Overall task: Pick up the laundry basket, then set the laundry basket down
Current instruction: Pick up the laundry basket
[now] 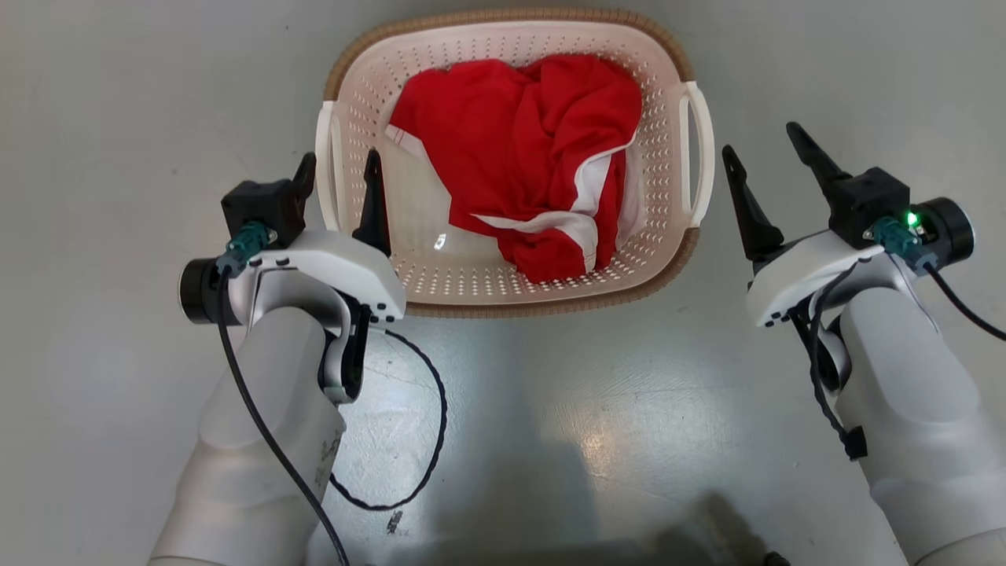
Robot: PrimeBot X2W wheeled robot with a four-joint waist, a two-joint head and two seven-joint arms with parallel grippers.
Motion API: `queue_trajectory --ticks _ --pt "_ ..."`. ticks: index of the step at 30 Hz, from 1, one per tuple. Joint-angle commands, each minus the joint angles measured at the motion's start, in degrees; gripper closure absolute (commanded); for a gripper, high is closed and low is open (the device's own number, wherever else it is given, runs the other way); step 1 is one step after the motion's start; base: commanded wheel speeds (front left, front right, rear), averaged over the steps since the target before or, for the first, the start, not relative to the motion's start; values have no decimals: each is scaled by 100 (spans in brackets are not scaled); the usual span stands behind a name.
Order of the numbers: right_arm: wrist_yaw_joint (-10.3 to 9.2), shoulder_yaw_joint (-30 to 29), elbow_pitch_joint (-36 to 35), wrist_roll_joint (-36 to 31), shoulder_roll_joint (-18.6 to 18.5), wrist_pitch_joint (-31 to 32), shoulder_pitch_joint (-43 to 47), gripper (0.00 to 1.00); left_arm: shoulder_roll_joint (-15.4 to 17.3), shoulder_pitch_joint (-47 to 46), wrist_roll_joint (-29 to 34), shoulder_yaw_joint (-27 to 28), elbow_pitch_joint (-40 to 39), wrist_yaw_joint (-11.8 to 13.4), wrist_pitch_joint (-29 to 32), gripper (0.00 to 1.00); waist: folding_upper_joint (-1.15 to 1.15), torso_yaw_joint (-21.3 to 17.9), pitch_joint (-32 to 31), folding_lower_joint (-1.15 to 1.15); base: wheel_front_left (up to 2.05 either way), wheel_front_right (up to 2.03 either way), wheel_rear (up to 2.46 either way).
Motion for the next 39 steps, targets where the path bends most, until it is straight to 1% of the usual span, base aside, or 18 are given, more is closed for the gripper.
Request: queue_trajectory --ticks 1,10,16,30,39 --pt "34 114 -69 59 -4 -78 76 0 94 -16 4 97 -49 53 -35 0 0 7 65 0 0 0 0" --pt "34 140 -25 82 -65 -78 12 0 94 -180 104 135 20 195 -35 0 0 58 295 0 0 0 0" --pt "34 140 -32 91 -80 -78 -64 0 94 -271 165 206 -4 221 -35 0 0 92 471 0 0 0 0" --pt "34 138 35 103 -124 -78 -395 0 94 -685 198 128 68 249 -35 0 0 183 1045 0 0 0 0" --pt "34 181 146 124 -29 -78 -548 0 94 -871 241 92 170 265 -35 0 0 192 1227 0 0 0 0"
